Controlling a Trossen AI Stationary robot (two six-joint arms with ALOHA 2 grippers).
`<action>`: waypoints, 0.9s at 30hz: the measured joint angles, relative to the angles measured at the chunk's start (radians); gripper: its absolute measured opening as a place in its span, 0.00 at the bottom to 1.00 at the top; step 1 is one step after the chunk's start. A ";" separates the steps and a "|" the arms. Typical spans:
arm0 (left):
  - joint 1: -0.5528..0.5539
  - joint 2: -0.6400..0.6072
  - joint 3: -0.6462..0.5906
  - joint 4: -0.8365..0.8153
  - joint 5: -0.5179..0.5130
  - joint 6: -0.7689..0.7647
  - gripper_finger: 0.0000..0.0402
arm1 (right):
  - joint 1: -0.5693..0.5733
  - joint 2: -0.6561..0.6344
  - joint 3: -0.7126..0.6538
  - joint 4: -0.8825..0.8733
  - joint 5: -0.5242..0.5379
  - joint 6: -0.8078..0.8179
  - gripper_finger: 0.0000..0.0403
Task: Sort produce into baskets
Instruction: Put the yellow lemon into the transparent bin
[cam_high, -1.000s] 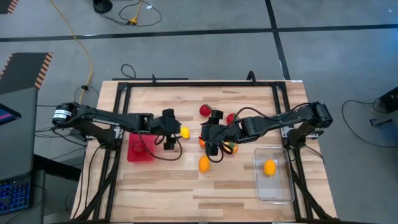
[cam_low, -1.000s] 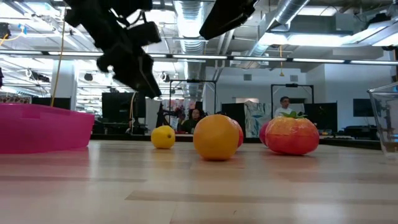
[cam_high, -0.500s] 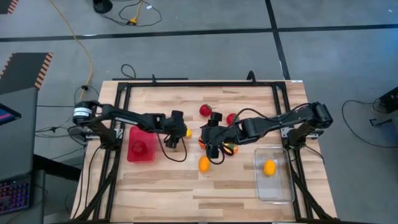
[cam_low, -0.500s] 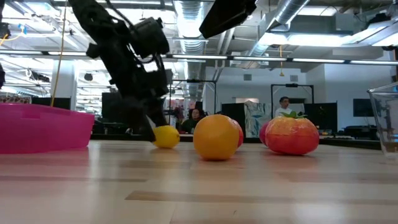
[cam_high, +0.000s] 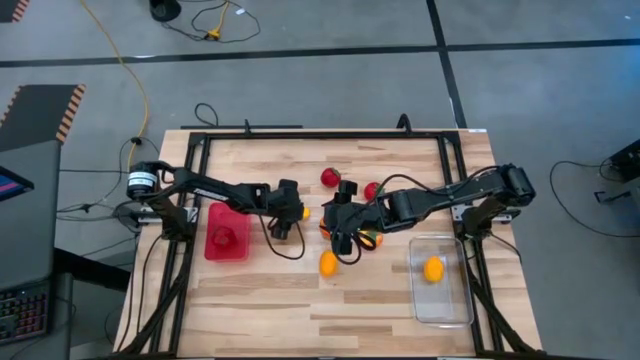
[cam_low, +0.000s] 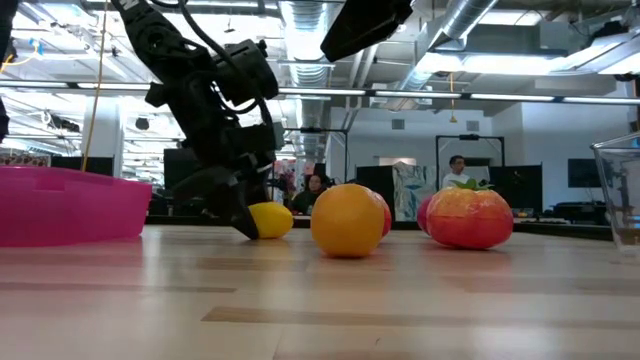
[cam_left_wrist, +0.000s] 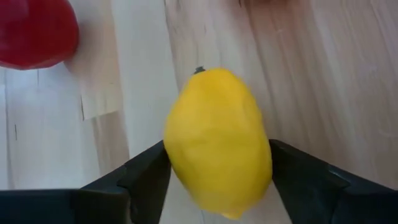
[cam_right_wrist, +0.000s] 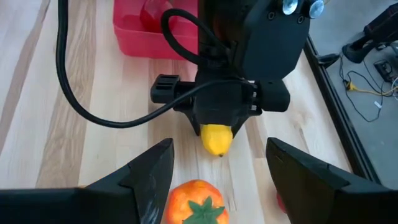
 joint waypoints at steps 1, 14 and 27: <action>0.000 0.000 0.000 0.001 0.000 -0.007 0.58 | 0.000 0.000 0.000 0.000 0.000 0.000 0.70; -0.030 -0.002 0.085 -0.006 -0.001 -0.088 0.46 | 0.000 0.000 0.000 -0.002 0.000 0.097 0.70; -0.133 -0.003 0.271 -0.164 -0.036 -0.057 0.46 | 0.030 -0.214 -0.008 -0.279 0.020 0.357 0.70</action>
